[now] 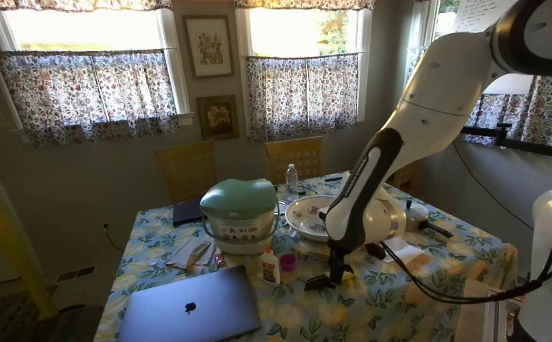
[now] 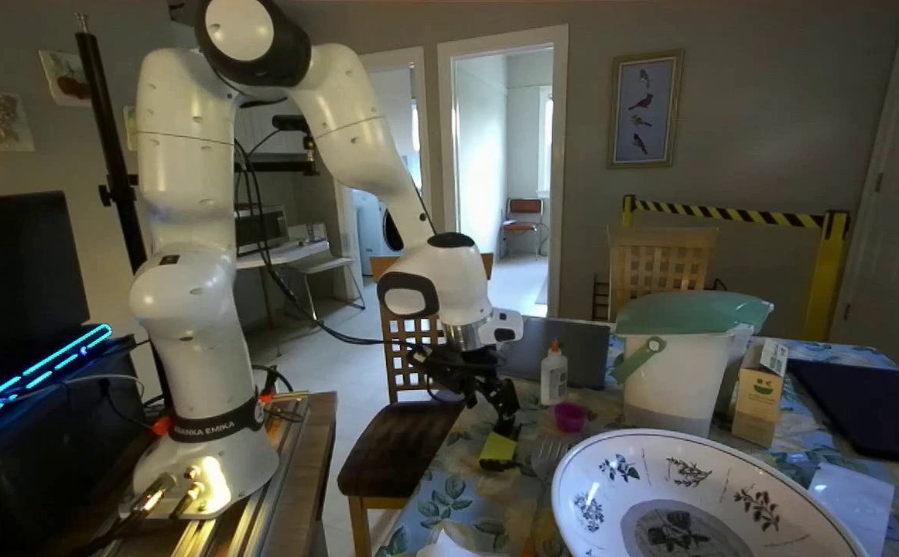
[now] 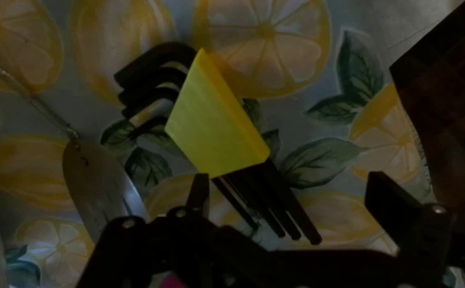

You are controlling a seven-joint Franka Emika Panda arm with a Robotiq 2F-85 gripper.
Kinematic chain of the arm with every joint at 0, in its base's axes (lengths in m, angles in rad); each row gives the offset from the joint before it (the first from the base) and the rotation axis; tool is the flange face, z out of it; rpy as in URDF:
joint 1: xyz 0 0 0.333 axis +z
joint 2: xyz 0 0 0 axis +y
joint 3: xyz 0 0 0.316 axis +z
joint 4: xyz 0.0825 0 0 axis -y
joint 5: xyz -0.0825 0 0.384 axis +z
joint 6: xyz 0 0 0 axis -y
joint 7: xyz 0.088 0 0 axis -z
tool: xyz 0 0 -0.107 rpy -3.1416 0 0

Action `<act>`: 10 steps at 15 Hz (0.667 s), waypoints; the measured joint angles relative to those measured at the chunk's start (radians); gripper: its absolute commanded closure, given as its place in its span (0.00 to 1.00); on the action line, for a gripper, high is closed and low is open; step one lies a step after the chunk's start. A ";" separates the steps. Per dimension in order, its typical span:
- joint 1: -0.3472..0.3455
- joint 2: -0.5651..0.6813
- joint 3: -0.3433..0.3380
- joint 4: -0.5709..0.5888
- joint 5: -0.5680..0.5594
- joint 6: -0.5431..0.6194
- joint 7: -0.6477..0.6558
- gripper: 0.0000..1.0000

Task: Pour the contents in the bottle into the bowl

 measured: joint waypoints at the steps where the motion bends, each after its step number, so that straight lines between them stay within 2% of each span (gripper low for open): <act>1: 0.028 -0.026 -0.044 0.002 -0.064 -0.026 0.044 0.00; 2: 0.049 -0.056 -0.080 0.005 -0.127 -0.060 0.090 0.00; 3: 0.029 -0.089 -0.074 0.009 -0.202 -0.099 0.145 0.00; 5: -0.049 -0.162 -0.018 0.027 -0.312 -0.215 0.245 0.00; 7: -0.097 -0.244 0.025 0.054 -0.325 -0.362 0.283 0.00; 10: -0.116 -0.342 0.045 0.092 -0.321 -0.549 0.319 0.00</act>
